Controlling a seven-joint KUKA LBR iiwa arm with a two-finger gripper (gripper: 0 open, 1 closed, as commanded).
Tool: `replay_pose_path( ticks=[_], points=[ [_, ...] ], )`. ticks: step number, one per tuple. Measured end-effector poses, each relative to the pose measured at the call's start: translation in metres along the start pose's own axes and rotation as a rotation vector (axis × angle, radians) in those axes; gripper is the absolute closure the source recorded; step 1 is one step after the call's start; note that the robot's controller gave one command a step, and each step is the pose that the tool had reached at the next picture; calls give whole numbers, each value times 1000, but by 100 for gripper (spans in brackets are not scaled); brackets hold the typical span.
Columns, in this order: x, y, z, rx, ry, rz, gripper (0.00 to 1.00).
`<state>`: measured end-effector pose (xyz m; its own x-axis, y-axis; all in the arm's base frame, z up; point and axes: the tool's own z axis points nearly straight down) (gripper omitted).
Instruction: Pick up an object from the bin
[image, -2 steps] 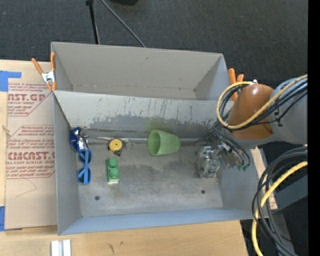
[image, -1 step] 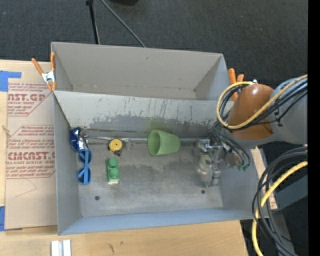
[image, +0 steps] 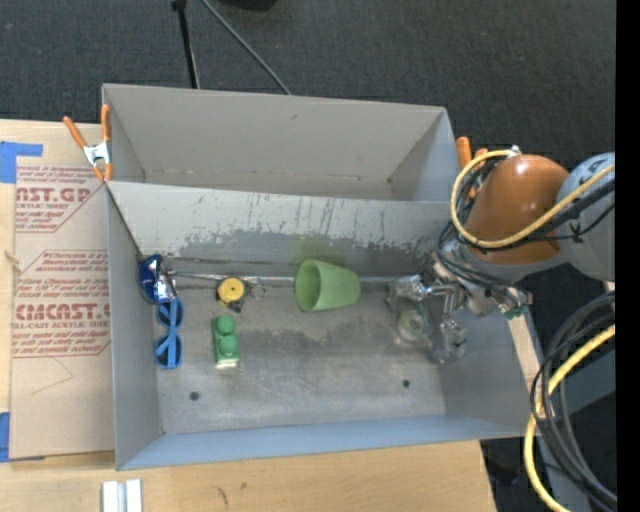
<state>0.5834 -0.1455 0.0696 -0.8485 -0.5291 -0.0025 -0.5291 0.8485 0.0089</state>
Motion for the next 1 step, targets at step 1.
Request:
replay_pose_path(
  ticks=[1],
  points=[
    [0, -2, -1, 6, -2, -1, 100]
  ],
)
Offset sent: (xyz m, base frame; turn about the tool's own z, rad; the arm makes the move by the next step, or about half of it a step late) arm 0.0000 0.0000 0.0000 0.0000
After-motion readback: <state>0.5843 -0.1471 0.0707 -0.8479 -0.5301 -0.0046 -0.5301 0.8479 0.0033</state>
